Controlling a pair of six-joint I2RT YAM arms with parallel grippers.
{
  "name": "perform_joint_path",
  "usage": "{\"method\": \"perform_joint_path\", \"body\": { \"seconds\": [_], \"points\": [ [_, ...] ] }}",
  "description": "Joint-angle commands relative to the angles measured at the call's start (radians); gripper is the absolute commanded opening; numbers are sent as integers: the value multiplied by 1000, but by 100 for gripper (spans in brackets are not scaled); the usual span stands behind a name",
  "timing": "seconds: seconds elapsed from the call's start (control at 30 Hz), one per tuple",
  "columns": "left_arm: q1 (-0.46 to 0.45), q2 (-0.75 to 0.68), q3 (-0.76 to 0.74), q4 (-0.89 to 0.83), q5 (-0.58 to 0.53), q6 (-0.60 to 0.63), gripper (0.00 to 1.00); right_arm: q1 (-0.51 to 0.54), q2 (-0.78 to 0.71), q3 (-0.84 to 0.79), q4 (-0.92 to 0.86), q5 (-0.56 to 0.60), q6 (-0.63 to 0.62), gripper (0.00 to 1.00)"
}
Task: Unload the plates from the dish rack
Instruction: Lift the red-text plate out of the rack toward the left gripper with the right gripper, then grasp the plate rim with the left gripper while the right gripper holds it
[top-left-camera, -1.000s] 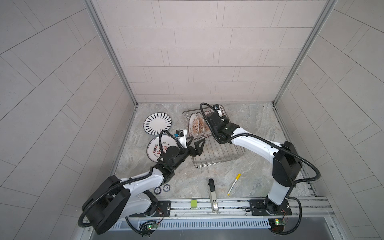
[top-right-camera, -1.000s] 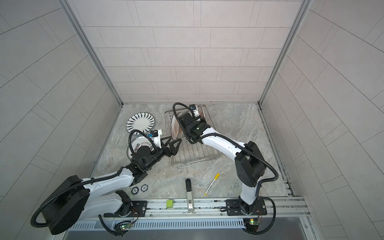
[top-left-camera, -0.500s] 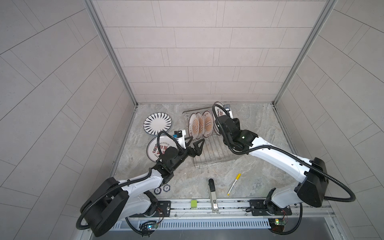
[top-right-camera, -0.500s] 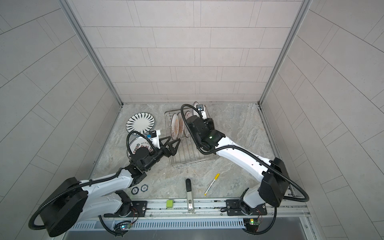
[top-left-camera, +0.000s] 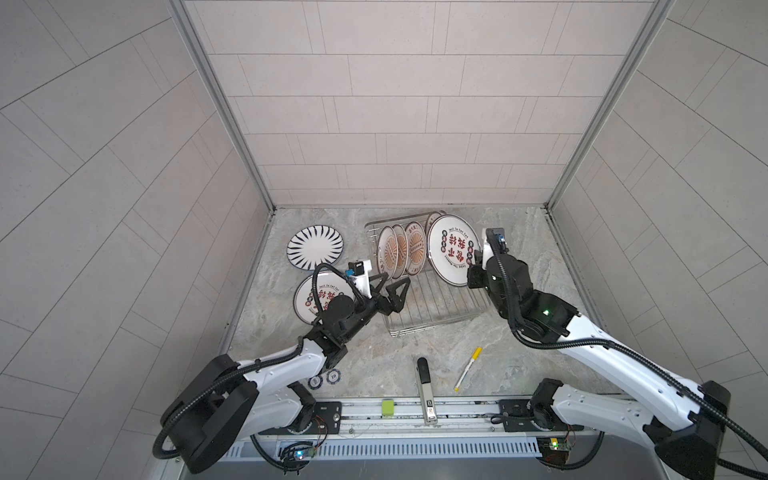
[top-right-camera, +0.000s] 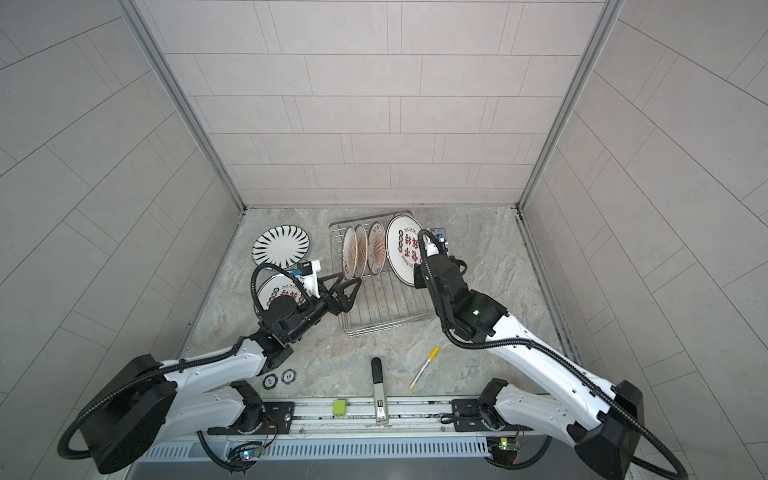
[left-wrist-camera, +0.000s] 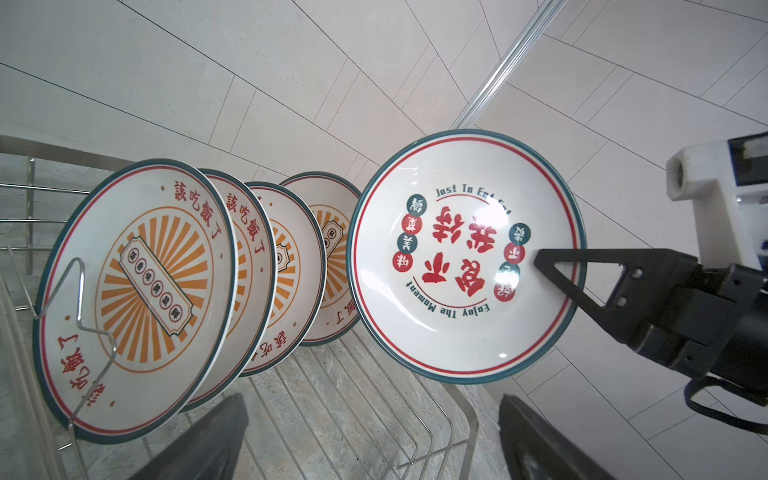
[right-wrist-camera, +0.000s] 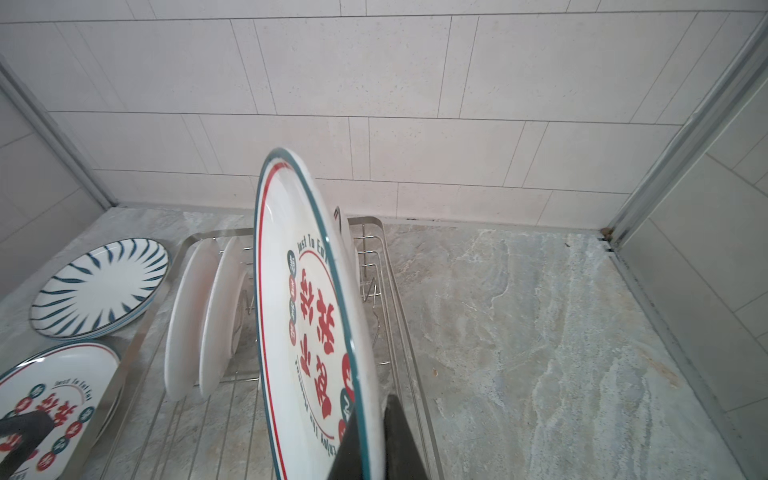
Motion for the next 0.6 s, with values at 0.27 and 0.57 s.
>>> {"method": "perform_joint_path", "body": {
  "seconds": [0.27, 0.57],
  "points": [
    [-8, -24, 6, 10, 84, 7, 100, -217, -115, -120, 211, -624, 98, 0],
    [-6, -19, 17, 15, 105, -17, 98, -247, -108, -163, 341, -886, 122, 0]
  ]
}}
